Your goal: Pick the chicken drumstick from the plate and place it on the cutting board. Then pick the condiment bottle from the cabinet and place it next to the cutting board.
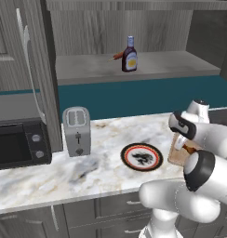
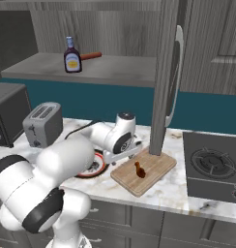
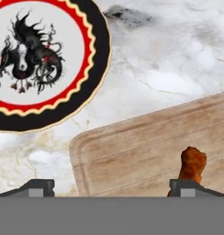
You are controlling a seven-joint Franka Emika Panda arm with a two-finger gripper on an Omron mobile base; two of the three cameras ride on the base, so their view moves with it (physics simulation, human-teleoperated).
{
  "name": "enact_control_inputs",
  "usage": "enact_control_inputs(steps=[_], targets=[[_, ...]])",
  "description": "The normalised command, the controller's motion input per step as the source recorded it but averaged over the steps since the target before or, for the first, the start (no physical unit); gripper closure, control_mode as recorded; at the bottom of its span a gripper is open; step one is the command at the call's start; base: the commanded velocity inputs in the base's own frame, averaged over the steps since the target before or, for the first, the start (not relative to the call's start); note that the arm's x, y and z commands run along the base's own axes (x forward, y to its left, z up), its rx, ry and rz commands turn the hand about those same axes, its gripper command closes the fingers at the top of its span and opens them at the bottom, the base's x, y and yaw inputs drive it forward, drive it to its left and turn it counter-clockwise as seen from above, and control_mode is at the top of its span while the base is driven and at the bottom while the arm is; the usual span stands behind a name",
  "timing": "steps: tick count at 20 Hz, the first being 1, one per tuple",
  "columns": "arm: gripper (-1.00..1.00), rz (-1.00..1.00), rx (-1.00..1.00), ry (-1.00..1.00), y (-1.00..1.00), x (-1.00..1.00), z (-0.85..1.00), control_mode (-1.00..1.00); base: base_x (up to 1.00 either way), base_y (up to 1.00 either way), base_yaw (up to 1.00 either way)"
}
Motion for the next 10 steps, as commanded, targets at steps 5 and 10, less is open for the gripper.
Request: enact_control_inputs(steps=[5, 10], targets=[[-1.0, 0.0, 0.07, -0.03, 0.19, -0.18, 0.2, -1.0, 0.0, 0.0, 0.0], [-1.0, 0.0, 0.08, -0.03, 0.23, -0.15, 0.25, -1.0, 0.0, 0.0, 0.0]])
